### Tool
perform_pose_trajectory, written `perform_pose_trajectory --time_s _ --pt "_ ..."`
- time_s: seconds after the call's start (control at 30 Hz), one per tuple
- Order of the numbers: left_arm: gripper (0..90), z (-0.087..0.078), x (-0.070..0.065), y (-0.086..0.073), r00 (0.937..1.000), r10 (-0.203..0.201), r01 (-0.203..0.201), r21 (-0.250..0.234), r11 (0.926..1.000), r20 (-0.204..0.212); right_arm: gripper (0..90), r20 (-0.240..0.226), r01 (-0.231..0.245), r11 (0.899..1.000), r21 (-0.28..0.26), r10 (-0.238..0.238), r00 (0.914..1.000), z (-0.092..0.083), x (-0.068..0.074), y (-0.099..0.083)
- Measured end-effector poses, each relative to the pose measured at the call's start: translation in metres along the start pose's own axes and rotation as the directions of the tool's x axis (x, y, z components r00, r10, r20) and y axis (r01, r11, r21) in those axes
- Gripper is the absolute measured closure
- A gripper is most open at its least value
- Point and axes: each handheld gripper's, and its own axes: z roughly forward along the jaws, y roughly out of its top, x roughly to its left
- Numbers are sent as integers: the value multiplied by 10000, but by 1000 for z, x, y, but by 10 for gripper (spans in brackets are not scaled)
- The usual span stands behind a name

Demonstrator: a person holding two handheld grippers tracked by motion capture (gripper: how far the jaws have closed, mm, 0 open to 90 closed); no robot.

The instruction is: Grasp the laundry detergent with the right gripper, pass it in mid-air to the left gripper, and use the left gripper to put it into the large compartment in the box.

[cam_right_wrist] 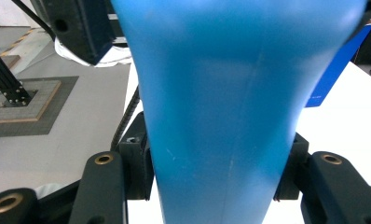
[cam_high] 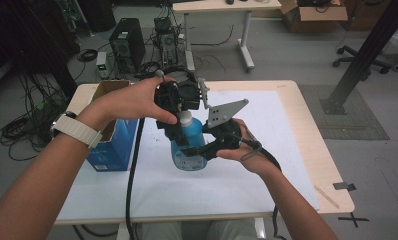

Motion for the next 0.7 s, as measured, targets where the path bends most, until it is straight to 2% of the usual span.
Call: perform_pose_trajectory --time_s 0.7 --pt "323 2 -1 0 9999 33 -34 53 10000 162 453 -40 -5 10000 -5 5 10000 0 1 0"
